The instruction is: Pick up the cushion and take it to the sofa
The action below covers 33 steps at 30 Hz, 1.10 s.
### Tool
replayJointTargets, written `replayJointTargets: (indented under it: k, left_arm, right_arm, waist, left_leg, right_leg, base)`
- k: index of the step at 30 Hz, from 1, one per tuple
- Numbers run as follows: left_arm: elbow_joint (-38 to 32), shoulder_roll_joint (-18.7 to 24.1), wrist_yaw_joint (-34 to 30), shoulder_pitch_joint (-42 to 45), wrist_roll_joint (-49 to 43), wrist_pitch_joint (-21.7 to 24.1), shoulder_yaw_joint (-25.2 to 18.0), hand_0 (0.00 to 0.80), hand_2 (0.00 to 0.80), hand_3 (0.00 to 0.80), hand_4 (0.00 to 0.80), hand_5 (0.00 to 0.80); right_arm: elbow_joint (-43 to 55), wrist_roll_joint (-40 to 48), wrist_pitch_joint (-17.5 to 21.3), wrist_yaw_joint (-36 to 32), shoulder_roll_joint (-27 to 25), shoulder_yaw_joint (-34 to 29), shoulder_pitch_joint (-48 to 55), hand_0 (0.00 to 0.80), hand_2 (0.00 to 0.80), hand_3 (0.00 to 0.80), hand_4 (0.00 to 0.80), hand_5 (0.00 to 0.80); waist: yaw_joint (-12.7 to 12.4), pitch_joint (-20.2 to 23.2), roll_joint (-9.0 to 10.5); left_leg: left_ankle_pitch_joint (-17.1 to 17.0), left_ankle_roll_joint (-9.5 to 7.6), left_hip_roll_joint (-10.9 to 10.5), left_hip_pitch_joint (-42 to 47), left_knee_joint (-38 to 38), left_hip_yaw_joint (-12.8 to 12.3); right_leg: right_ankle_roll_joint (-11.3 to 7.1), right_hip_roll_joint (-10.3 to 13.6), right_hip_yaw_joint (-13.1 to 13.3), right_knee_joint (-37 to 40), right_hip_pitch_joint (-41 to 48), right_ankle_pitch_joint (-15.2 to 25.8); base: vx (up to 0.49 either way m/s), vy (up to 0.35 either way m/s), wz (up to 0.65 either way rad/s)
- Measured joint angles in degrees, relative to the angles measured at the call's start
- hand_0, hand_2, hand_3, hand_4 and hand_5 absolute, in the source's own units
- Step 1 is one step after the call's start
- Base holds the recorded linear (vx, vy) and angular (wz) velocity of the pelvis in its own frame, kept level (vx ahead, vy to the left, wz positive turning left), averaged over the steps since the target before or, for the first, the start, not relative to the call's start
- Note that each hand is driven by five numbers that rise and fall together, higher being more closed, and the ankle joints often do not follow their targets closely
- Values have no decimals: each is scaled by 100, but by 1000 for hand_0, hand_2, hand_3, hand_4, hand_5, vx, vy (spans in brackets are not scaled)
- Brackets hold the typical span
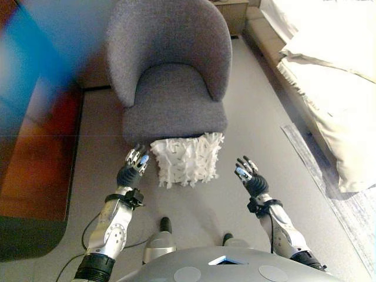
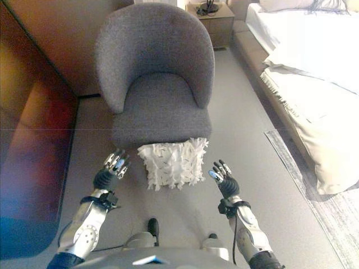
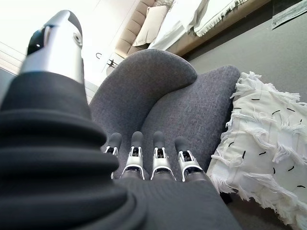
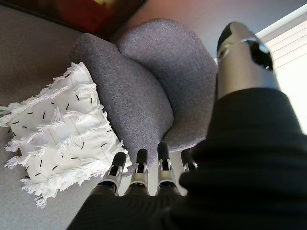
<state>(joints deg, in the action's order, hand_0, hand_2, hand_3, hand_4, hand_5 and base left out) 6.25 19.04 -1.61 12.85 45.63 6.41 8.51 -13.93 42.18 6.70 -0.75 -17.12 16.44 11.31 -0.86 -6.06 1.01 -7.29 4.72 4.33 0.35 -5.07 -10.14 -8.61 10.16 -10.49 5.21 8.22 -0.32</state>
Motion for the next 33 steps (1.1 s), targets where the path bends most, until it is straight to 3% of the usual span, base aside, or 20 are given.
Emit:
replayJointTargets:
  k: [26,30,33]
  left_arm:
    - [1,54,174,-67,-439,-122,107,0,0,0,0,0]
    - [0,127,17,-71,-423,-339,150,0,0,0,0,0]
    - [-4,101,-497,-68,108,-710,168,0,0,0,0,0]
  right_arm:
    - [0,-125,16,115,30,21,-41,0,0,0,0,0]
    - [1,-361,11,179,18,21,-45,0,0,0,0,0]
    - [44,48,-94,-412,8,54,-47,0,0,0,0,0]
  waist:
    - [1,1,1]
    - [2,1,1]
    - [2,-2,5]
  left_leg:
    - [-2,-1,-5,6,1,23]
    - [-2,-1,-4,6,1,22]
    - [-2,-1,-4,7,1,22]
  right_leg:
    - [0,-2,-18,-10,21,1]
    - [0,-2,-18,-9,21,1]
    - [0,-2,-18,-10,22,1]
  base:
    - [0,0,0]
    - [0,0,0]
    - [0,0,0]
